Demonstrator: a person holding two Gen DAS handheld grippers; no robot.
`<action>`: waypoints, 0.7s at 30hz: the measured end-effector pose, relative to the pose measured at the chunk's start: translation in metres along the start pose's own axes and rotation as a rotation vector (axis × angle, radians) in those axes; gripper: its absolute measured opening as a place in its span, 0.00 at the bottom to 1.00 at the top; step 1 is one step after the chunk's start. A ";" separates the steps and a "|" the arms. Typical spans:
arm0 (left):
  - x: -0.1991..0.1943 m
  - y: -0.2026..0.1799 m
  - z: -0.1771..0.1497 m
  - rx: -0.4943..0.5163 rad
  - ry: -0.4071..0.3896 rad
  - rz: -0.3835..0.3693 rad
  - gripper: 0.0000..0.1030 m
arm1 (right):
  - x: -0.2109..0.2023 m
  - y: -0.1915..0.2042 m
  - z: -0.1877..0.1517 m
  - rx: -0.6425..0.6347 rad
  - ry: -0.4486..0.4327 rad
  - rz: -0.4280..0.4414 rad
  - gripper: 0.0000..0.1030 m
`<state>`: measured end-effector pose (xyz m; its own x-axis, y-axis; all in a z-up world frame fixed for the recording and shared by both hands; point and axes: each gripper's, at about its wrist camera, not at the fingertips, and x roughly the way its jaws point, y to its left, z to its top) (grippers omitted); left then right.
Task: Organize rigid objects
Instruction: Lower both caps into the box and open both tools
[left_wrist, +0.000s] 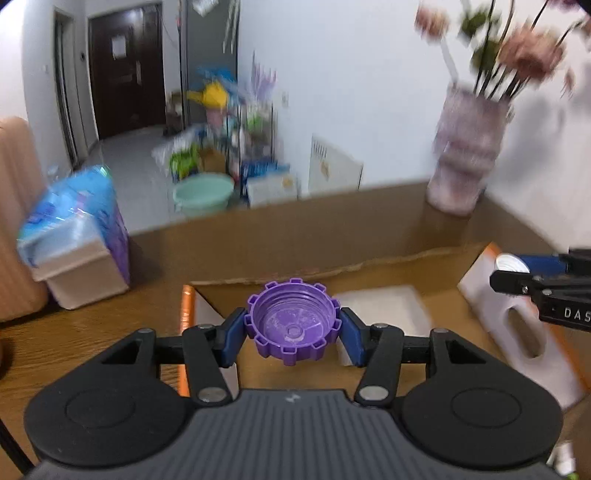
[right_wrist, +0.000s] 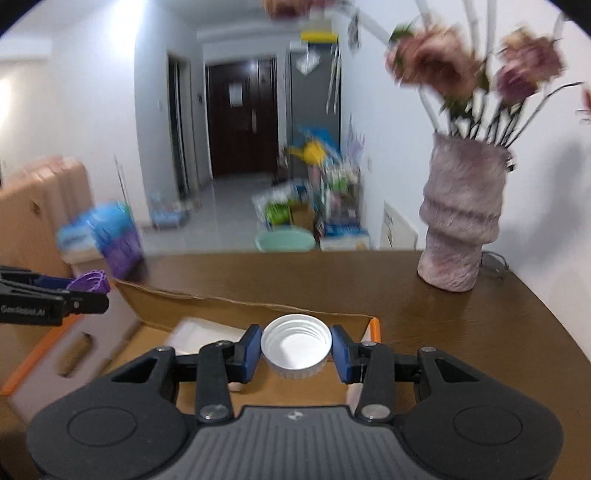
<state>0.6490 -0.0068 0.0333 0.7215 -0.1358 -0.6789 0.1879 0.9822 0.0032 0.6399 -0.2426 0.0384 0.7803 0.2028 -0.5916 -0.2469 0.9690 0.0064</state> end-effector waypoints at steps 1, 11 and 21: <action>0.013 -0.002 0.003 0.014 0.030 0.024 0.53 | 0.016 -0.001 0.004 -0.003 0.051 0.001 0.38; 0.053 0.004 0.003 0.013 0.135 0.113 0.68 | 0.091 0.016 0.003 -0.115 0.259 -0.113 0.40; 0.036 -0.003 0.004 0.024 0.176 0.122 0.73 | 0.077 0.014 0.009 -0.059 0.269 -0.070 0.58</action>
<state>0.6771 -0.0155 0.0123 0.6128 0.0104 -0.7902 0.1240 0.9862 0.1092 0.7014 -0.2125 0.0001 0.6180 0.0836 -0.7818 -0.2369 0.9679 -0.0838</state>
